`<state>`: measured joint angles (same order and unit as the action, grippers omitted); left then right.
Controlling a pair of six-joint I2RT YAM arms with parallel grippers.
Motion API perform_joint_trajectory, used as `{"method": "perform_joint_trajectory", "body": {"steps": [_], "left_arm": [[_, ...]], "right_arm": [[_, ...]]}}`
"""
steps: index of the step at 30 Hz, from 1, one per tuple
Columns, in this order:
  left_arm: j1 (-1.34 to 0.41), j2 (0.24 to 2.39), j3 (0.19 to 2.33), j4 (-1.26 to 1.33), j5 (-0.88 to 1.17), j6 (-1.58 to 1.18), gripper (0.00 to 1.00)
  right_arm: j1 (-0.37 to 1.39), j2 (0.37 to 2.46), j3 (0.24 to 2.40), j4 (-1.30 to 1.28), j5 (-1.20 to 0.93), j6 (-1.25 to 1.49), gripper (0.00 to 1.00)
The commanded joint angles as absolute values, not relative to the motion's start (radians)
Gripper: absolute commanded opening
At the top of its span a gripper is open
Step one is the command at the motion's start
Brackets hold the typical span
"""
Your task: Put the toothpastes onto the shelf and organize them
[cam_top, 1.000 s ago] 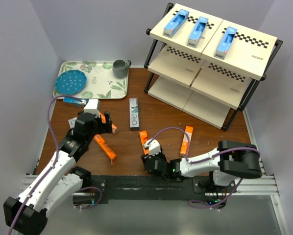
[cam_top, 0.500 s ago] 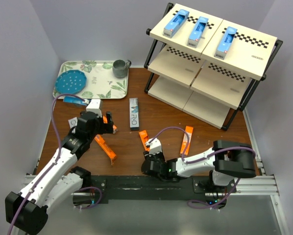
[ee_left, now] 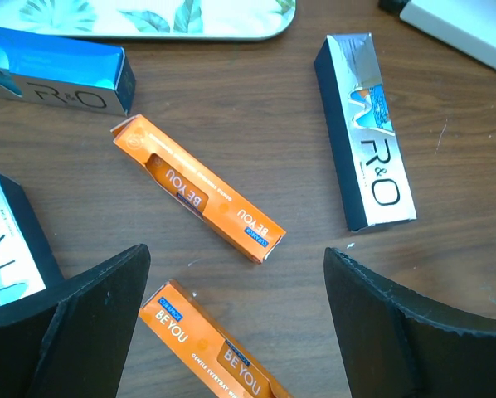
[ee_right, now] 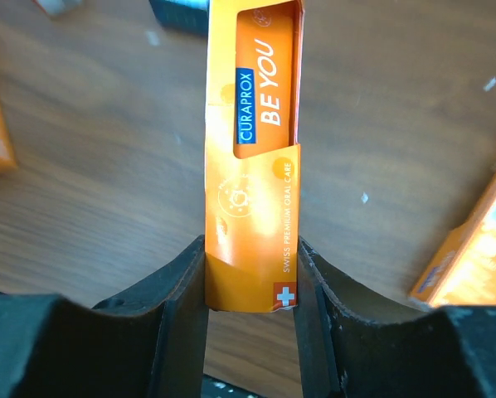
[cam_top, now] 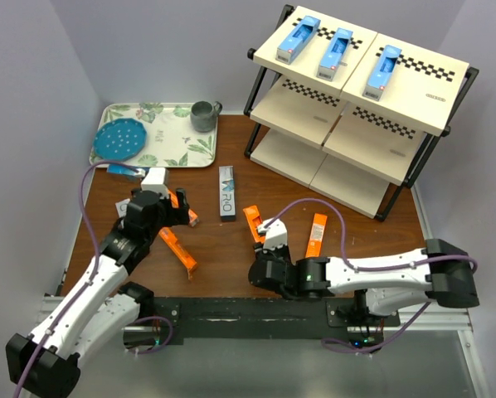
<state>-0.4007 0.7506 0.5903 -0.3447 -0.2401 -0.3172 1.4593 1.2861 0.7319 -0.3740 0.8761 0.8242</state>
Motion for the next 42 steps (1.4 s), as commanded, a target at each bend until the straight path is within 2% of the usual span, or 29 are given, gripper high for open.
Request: {"method": "perform_joint_trajectory", "body": {"steps": [1, 6, 11, 24, 30, 42], "left_arm": [[-0.407, 0.710, 0.595, -0.304, -0.278, -0.307, 0.91], [-0.407, 0.657, 0.591, -0.288, -0.256, -0.307, 0.91], [-0.436, 0.585, 0.580, -0.279, -0.248, -0.314, 0.91], [-0.474, 0.565, 0.583, -0.290, -0.285, -0.319, 0.91], [-0.474, 0.591, 0.600, -0.319, -0.307, -0.325, 0.91], [-0.474, 0.606, 0.600, -0.322, -0.314, -0.322, 0.91]], "right_arm": [[1.445, 1.247, 0.911, -0.520, 1.032, 0.761, 0.27], [1.280, 1.293, 1.107, -0.586, 0.999, 0.727, 0.25], [1.163, 1.380, 1.270, -0.535, 1.023, 0.591, 0.25], [0.856, 1.621, 1.528, -0.186, 1.019, 0.299, 0.29], [0.770, 1.726, 1.629, -0.137, 1.005, 0.268, 0.31], [0.736, 1.873, 1.715, -0.005, 1.069, 0.212, 0.39]]}}
